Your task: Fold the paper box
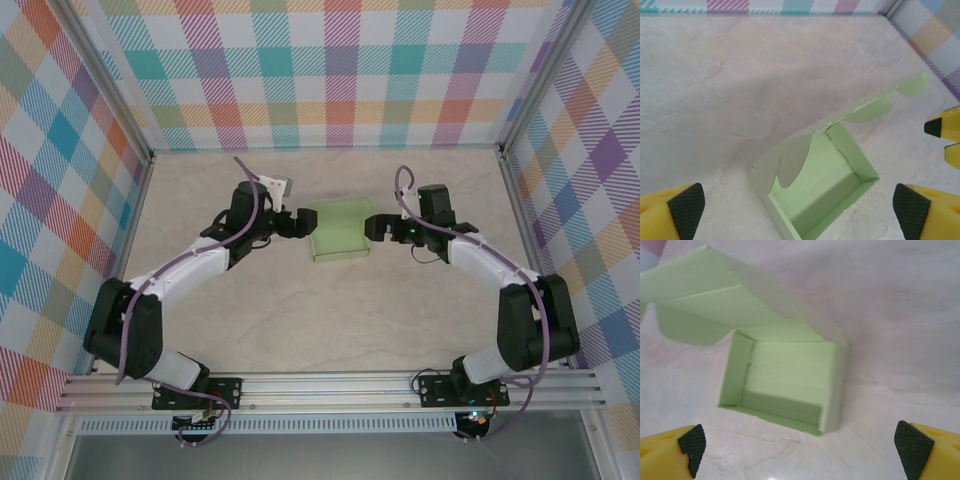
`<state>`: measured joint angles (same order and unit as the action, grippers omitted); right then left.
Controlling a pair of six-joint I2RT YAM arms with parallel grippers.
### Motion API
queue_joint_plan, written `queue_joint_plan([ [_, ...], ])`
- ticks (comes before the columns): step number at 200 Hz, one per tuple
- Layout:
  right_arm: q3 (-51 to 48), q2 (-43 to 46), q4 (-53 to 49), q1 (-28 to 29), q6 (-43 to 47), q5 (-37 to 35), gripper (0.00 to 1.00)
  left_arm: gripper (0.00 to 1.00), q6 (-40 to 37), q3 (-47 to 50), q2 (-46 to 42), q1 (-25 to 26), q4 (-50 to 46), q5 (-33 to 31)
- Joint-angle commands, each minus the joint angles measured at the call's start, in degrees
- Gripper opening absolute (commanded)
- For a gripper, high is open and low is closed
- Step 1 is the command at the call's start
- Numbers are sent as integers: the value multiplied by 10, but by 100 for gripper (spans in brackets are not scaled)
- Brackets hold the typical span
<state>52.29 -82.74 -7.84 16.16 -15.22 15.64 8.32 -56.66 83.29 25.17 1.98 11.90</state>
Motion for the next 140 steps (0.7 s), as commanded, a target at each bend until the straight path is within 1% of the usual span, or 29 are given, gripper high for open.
queue_joint_plan([
  [1,39,47,-40,-8,-34,-147,100,100,37,-14,-48,-21,-70,-11],
  [6,59,40,-53,-17,-25,-129,100,100,45,-23,-51,-25,-86,-18],
  [15,118,10,-102,-41,-14,-56,100,100,71,-49,-43,-35,-115,-17],
  [27,206,-48,-166,-69,-25,46,100,100,81,-111,5,-57,-169,49],
  [35,243,-80,-174,-85,-44,117,100,100,87,-163,46,-67,-226,97],
  [46,281,-118,-171,-103,-98,184,100,100,124,-224,103,-77,-277,141],
  [55,323,-156,-190,-115,-142,230,100,100,154,-250,137,-83,-283,188],
  [62,362,-185,-223,-120,-167,246,100,100,181,-255,155,-85,-272,209],
  [74,417,-233,-268,-121,-193,267,100,100,232,-262,179,-91,-258,214],
  [93,465,-290,-293,-121,-245,292,100,98,303,-275,216,-96,-232,235],
  [106,502,-329,-332,-120,-274,303,98,96,354,-275,238,-95,-190,262],
  [117,512,-347,-338,-115,-290,319,97,95,393,-268,249,-94,-142,276],
  [126,510,-352,-337,-111,-306,320,96,94,411,-269,254,-94,-131,278],
  [140,506,-360,-334,-108,-324,325,92,92,420,-271,255,-92,-128,275],
])
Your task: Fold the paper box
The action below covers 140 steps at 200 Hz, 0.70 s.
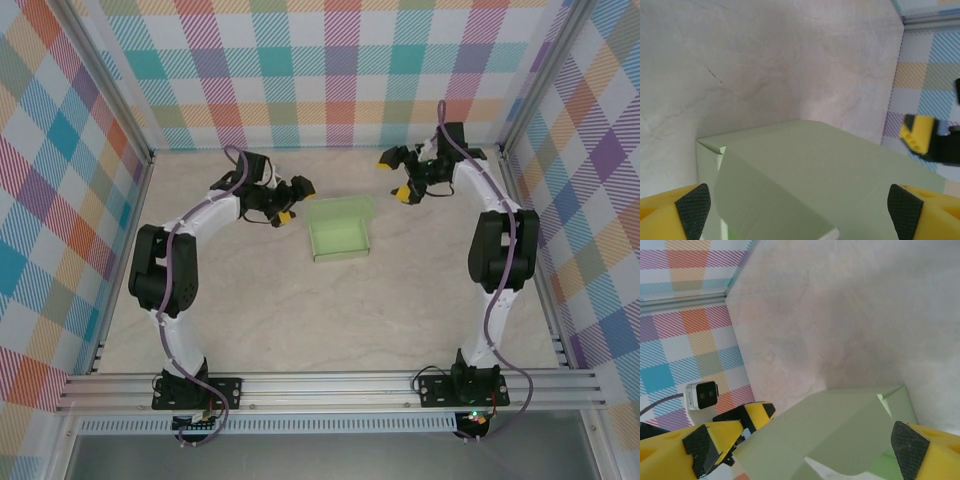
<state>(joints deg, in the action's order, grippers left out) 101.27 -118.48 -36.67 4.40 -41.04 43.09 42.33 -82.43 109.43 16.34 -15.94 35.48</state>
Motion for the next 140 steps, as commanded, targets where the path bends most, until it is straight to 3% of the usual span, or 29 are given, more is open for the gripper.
queue_joint_plan([
  [1,17,-3,-47,10,-67,51,92,92,80,-13,-7,-3,52,39],
  [52,-15,-14,-48,37,-91,71,83,88,126,15,-1,4,78,62],
  [140,-78,3,-2,65,-136,72,80,87,148,41,-7,23,82,63],
])
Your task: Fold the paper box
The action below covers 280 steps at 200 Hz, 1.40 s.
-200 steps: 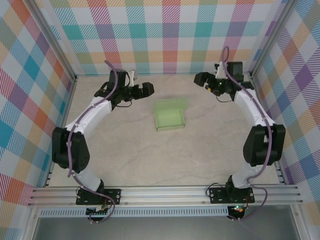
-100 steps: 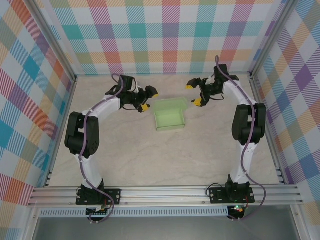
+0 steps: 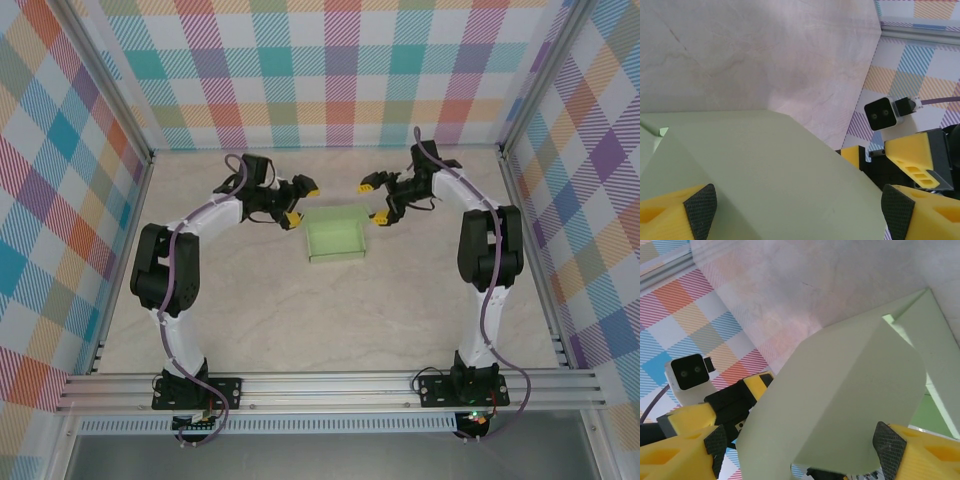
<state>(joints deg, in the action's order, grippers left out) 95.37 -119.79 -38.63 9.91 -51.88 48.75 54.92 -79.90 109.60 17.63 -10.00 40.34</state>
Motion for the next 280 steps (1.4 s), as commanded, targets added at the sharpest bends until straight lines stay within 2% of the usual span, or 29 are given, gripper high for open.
queue_joint_plan([
  [1,-20,17,18,10,-28,15,80,87,23,16,-8,11,24,15],
  [78,-58,40,60,22,-66,3,69,86,63,14,-3,32,61,11],
  [170,-58,26,16,22,-17,-26,62,86,87,2,11,41,74,2],
  [280,-36,16,18,25,-25,-18,62,89,118,-46,33,55,81,21],
])
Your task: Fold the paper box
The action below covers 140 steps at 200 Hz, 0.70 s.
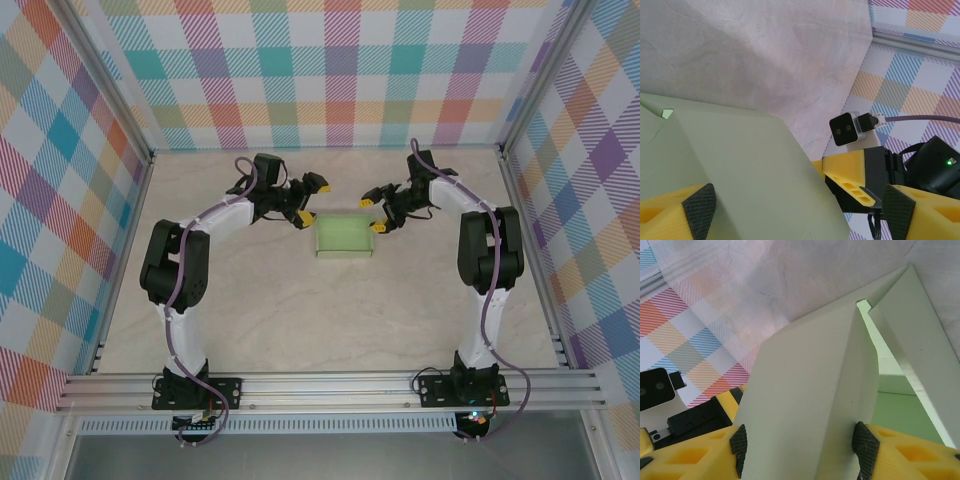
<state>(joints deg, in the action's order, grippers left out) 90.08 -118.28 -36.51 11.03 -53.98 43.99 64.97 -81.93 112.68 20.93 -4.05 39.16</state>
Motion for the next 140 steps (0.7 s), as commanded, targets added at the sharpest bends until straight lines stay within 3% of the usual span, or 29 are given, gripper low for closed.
queue_joint_plan([
  [1,17,1,-3,14,-5,29,62,89,17,-26,2,22,21,33],
  [71,49,-10,-19,12,-6,32,67,91,20,-45,18,24,21,50],
  [96,58,-13,-26,12,-2,29,67,91,-14,-67,23,23,-23,51],
  [140,66,-21,-41,12,10,26,66,91,-6,-61,38,30,-10,56],
])
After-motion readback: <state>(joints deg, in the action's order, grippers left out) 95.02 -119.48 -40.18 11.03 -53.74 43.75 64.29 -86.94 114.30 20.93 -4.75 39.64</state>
